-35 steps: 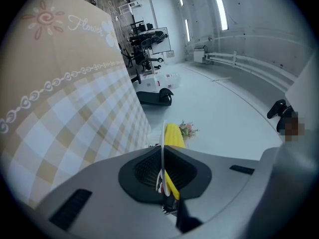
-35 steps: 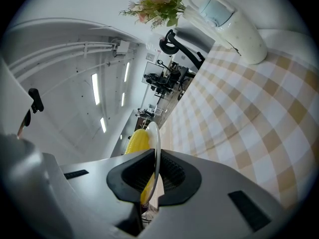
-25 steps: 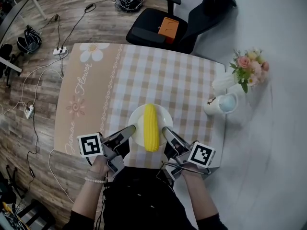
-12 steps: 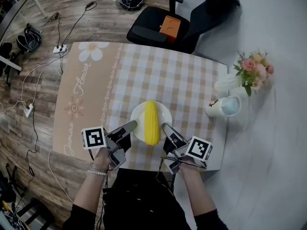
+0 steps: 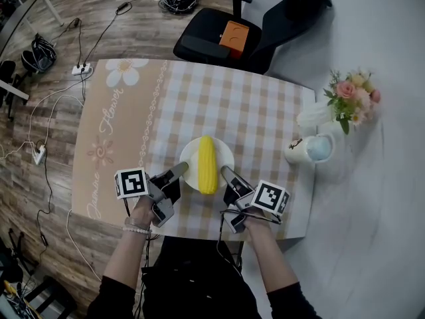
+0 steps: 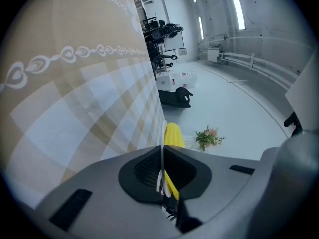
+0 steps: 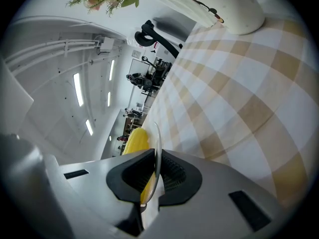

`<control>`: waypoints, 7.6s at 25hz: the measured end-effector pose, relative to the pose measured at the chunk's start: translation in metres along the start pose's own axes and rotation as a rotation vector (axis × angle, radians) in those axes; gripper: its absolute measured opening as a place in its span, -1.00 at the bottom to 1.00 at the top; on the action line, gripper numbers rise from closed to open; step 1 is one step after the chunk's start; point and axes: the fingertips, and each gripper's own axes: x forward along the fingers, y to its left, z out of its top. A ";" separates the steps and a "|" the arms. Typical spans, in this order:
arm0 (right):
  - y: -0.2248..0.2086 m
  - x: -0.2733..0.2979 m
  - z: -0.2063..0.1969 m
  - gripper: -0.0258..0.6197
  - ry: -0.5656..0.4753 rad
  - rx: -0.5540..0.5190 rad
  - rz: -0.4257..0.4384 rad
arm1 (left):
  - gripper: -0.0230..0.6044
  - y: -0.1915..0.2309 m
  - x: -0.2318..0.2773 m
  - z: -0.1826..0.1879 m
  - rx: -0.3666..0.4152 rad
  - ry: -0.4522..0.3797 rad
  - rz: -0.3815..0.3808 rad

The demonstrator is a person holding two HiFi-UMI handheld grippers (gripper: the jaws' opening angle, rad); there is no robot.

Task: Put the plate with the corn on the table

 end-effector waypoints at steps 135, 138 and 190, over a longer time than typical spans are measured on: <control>-0.045 -0.005 -0.025 -0.52 0.426 -0.438 -0.214 | -0.83 0.058 -0.001 -0.022 0.061 0.228 0.372; -0.041 -0.005 -0.024 -0.47 0.418 -0.536 -0.202 | -0.83 0.058 -0.001 -0.022 0.064 0.229 0.373; -0.034 -0.019 -0.001 -0.80 0.172 -1.026 -0.430 | -0.84 0.041 -0.028 -0.013 0.245 0.154 0.337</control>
